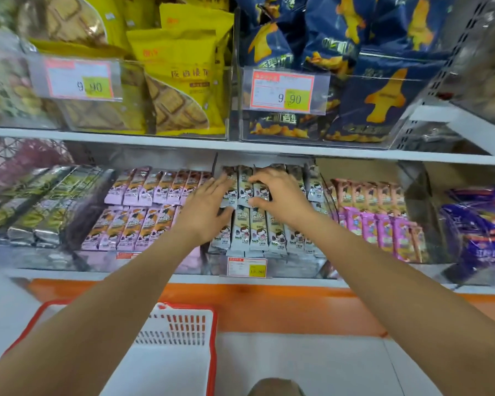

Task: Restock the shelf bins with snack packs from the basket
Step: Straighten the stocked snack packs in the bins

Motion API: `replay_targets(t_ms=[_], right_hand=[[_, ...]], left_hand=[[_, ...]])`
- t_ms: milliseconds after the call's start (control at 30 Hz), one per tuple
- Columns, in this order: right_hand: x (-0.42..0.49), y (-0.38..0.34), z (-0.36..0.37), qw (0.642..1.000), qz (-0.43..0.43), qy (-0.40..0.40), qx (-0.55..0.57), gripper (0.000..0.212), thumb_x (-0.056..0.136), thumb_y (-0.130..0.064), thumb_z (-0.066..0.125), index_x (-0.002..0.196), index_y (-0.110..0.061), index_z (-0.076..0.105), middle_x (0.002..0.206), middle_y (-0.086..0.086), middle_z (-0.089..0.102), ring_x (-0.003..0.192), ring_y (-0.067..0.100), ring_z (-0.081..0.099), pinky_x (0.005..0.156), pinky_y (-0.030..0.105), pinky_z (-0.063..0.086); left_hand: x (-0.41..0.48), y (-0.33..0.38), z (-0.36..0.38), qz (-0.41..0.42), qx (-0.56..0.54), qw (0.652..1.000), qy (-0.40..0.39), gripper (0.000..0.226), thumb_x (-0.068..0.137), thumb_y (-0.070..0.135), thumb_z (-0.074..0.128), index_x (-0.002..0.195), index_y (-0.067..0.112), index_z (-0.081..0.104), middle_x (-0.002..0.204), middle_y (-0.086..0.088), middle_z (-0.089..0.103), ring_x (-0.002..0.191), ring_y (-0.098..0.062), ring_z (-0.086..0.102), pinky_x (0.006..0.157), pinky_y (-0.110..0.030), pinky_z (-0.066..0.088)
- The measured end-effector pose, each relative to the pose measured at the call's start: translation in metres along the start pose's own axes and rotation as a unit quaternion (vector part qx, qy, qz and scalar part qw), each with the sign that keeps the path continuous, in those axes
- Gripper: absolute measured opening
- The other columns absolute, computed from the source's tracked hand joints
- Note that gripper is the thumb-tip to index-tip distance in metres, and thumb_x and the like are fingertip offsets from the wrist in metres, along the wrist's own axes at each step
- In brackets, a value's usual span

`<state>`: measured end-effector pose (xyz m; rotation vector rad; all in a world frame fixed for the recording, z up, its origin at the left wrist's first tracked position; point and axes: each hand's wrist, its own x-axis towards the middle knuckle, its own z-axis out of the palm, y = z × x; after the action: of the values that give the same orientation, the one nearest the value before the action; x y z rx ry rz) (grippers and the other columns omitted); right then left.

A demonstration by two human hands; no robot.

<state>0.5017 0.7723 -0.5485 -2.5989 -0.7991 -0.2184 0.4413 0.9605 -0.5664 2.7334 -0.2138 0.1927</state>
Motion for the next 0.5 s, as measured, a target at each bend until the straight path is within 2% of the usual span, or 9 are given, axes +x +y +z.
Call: replay_targets(t_ms=[200,333,500], right_hand=[[0.006,0.000,0.008,0.999,0.022,0.022,0.009,0.045,0.090,-0.042,0.064,0.132,-0.029,0.053,0.138,0.001,0.053,0.132,0.025,0.042,0.113,0.042,0.025],[0.000,0.005,0.002,0.999,0.025,0.021,0.035,0.049,0.092,-0.047,0.059,0.137,-0.031,0.048,0.138,0.001,0.053,0.131,0.024,0.042,0.113,0.043,0.027],[-0.021,0.024,-0.016,0.998,0.054,0.024,0.013,0.057,0.092,-0.034,0.060,0.145,-0.027,0.041,0.144,0.004,0.047,0.136,0.023,0.037,0.114,0.040,0.023]], left_hand=[[0.015,-0.002,0.002,-0.010,-0.026,0.999,0.016,0.061,0.100,0.023,0.051,0.155,0.020,0.026,0.162,-0.005,0.024,0.150,-0.025,0.018,0.121,-0.040,0.018],[0.017,-0.011,0.002,0.016,-0.018,1.000,0.014,0.063,0.099,0.027,0.053,0.155,0.020,0.026,0.162,-0.006,0.024,0.150,-0.025,0.017,0.121,-0.043,0.017],[0.026,-0.006,-0.003,0.088,0.011,0.996,0.003,0.065,0.095,0.049,0.040,0.155,0.031,0.023,0.162,-0.002,0.023,0.150,-0.026,0.014,0.120,-0.051,0.015]])
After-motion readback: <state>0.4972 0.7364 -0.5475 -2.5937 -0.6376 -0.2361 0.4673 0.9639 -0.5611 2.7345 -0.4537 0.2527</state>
